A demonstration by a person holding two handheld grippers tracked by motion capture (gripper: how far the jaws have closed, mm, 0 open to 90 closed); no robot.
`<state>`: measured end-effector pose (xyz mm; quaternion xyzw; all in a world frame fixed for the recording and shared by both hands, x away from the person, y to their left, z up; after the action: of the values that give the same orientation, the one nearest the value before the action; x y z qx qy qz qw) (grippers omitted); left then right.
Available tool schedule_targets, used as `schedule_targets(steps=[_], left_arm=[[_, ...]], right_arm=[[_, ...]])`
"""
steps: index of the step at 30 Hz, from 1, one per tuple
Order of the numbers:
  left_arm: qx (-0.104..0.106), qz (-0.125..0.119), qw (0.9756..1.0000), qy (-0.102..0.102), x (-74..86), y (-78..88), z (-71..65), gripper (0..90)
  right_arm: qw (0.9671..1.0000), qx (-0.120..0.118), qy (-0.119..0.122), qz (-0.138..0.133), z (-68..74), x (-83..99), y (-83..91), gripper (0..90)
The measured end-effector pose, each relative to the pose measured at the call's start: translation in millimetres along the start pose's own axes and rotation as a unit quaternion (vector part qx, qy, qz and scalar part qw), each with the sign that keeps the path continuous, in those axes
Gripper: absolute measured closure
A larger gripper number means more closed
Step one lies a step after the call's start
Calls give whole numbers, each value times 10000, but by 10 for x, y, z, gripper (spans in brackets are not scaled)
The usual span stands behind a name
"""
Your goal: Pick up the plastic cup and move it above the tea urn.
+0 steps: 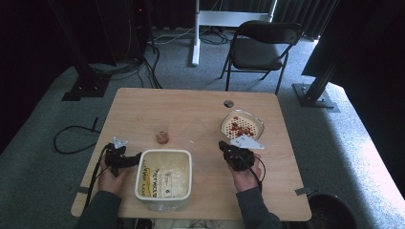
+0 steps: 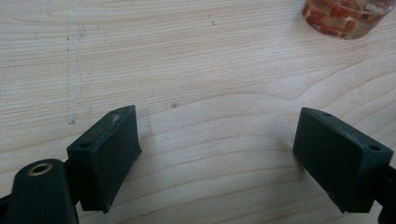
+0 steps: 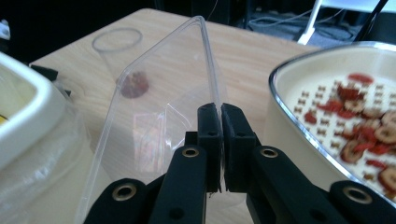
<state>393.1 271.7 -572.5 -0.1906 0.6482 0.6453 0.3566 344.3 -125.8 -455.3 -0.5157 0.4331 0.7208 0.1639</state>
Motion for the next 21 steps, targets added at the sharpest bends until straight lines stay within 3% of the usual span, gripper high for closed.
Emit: schedule_targets(steps=[21], left_arm=[[0,0,10000,-1,0,0,0,151]], right_arm=[[9987,38,205,-463,52,-355,262,876]])
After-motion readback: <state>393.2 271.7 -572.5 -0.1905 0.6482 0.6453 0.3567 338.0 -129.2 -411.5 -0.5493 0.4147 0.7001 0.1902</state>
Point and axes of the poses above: each handheld gripper's, and its own axes: y roughly backward along the jaws, x roughly out of its underside, z roughly to its left, the point moved 4 cm from there along -y, roughly forward along the jaws, and after that the axes turned 6 degrees about -x, right-handed, at the moved point
